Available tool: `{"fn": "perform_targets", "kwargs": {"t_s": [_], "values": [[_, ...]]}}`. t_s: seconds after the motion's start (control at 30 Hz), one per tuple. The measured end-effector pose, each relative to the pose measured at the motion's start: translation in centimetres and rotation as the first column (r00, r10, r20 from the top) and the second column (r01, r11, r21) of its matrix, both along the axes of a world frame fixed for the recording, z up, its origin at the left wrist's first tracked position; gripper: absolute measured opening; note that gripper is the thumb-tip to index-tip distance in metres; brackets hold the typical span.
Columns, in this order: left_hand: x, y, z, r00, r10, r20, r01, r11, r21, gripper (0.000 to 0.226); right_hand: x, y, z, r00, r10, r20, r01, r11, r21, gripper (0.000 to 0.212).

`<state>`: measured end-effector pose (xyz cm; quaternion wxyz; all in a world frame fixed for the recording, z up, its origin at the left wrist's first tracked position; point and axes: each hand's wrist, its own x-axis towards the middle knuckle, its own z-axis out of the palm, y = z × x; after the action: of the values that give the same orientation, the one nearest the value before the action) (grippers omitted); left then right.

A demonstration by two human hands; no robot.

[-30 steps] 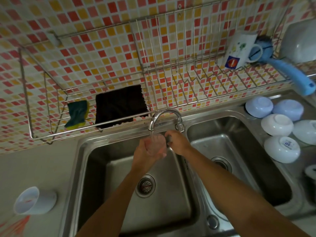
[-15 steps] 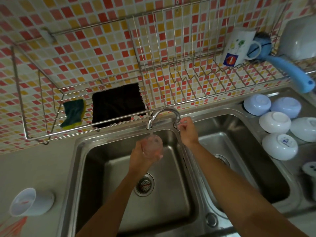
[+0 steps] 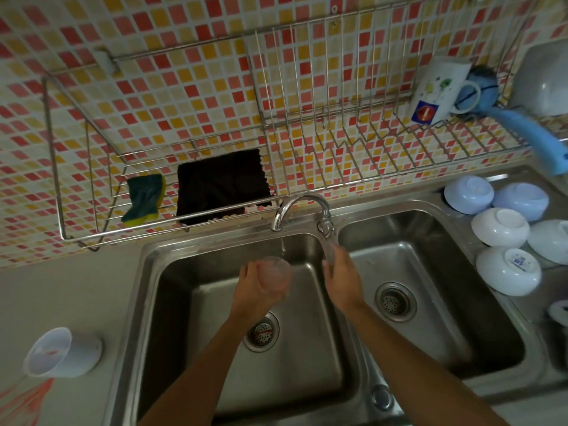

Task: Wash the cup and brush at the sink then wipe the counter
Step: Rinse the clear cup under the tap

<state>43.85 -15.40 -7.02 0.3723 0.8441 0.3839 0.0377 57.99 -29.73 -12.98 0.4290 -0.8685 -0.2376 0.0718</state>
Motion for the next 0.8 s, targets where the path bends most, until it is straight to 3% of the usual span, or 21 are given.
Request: {"fn": "perform_targets", "kwargs": {"t_s": [0.1,0.23,0.3,0.5,0.8], "values": [[-0.7,0.3,-0.9,0.993,-0.069,-0.096,0.074,0.996,0.05,0.079,-1.9,-1.6,-3.4,0.984,0.163,0.072,-0.133,0.94,-0.314,0.058],[-1.3,1.1,-2.8,0.94,-0.13,-0.317,0.16,0.984,0.073,0.074,-2.9,-2.5,-6.1,0.954,0.278,0.112,-0.193,0.855,-0.481,0.067],[-1.3,1.4,-3.9,0.898,-0.159,-0.411,0.226,0.967,0.119,0.077,-3.0,-2.7,-6.5,0.943,0.293,0.155,-0.174,0.836,-0.521,0.071],[-1.3,1.0,-2.3,0.881,-0.197,-0.431,0.281,0.95,0.139,0.079,-3.4,-3.2,-6.5,0.883,0.372,0.285,-0.13,0.779,-0.614,0.081],[-0.2,2.4,-1.1,0.761,-0.278,-0.586,0.434,0.89,0.142,0.086,-3.7,-3.2,-5.8,0.881,0.404,0.248,-0.147,0.73,-0.668,0.083]]}}
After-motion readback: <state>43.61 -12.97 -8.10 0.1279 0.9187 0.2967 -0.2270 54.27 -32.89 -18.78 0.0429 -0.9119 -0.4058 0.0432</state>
